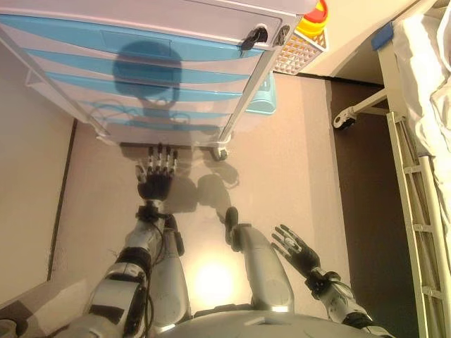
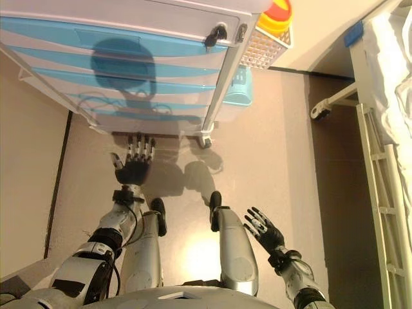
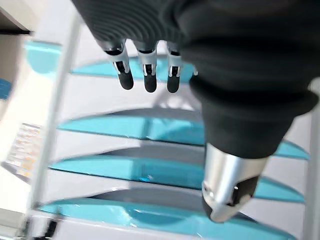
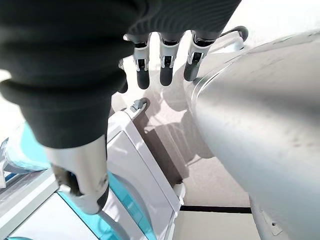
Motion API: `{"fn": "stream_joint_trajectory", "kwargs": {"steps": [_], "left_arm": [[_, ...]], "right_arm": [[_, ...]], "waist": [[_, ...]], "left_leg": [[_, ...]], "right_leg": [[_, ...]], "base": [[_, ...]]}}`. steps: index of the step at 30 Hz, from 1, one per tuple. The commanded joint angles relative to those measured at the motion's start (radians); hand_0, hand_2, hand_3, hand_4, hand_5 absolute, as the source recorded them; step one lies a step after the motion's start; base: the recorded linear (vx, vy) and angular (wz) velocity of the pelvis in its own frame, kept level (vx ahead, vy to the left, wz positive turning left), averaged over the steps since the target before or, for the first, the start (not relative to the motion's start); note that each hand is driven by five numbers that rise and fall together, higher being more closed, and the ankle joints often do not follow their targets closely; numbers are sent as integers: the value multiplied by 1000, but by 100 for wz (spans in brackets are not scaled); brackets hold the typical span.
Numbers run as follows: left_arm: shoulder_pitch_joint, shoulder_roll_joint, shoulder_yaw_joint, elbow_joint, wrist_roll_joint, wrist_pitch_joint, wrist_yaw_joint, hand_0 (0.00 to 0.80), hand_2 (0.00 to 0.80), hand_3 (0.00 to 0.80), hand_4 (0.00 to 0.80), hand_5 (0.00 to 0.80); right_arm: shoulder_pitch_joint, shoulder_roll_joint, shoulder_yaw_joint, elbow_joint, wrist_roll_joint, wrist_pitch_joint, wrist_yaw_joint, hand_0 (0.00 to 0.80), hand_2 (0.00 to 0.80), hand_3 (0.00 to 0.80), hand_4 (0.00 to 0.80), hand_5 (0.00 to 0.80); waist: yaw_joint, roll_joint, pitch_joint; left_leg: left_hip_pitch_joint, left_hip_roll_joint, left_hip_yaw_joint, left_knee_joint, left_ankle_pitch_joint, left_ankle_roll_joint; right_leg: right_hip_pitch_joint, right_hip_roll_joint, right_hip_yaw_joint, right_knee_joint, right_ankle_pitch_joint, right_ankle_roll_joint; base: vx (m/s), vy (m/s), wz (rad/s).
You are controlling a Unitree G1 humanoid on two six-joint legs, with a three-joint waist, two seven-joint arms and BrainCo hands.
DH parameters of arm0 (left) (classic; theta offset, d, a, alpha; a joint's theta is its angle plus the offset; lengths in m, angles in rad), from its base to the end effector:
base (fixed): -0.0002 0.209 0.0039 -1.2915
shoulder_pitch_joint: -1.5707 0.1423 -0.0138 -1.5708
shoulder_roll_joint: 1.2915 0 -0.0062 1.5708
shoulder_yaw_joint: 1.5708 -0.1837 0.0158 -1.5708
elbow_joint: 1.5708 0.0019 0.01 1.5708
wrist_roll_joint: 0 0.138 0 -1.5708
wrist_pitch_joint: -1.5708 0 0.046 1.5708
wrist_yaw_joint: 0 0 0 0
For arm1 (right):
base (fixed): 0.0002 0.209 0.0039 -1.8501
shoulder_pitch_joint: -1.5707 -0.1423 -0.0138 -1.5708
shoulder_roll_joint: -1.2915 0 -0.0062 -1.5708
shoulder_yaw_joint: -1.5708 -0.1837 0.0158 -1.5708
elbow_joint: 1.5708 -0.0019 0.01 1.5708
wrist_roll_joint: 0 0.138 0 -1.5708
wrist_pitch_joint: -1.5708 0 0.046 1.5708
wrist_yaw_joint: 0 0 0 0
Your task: Open the drawer and pick up the medicine
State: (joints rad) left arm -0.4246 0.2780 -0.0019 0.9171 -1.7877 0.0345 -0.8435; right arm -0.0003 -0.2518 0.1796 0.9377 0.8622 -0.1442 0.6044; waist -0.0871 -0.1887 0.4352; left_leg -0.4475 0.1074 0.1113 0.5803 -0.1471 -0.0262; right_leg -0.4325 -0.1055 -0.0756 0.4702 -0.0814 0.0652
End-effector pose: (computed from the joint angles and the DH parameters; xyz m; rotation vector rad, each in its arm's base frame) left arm 0.2572 0.2165 -0.0087 -1.4690 -0.3252 -0.2393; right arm 0.1231 -0.2159 -0.0916 0.6475 0.5803 0.1795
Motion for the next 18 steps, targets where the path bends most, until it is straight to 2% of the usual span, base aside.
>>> {"fn": "stream_joint_trajectory", "kwargs": {"steps": [1, 9, 18], "left_arm": [[-25, 27, 26, -55, -34, -17, -23, 0, 0, 0, 0, 0], [-129, 127, 59, -19, -46, -27, 26, 0, 0, 0, 0, 0], [-229, 214, 57, 30, 10, -28, 115, 0, 0, 0, 0, 0]], "right_arm": [[73, -32, 61, -39, 22, -7, 33, 0, 0, 0, 0, 0], [89, -39, 84, -30, 38, -24, 42, 0, 0, 0, 0, 0], [103, -41, 108, -28, 60, -44, 46, 0, 0, 0, 0, 0]], "waist": [[-10, 19, -11], [-21, 15, -16], [-36, 11, -18]], "left_leg": [[6, -37, 42, 11, -68, 40], [-3, -31, 45, 31, -77, 40], [-16, -26, 51, 58, -96, 44]], "right_leg": [[-8, 35, -3, 40, -2, 46], [-5, 34, -2, 44, -7, 45], [-8, 38, 2, 43, -7, 47]], "base": [[8, -4, -5], [20, -5, -4], [0, 0, 0]]}}
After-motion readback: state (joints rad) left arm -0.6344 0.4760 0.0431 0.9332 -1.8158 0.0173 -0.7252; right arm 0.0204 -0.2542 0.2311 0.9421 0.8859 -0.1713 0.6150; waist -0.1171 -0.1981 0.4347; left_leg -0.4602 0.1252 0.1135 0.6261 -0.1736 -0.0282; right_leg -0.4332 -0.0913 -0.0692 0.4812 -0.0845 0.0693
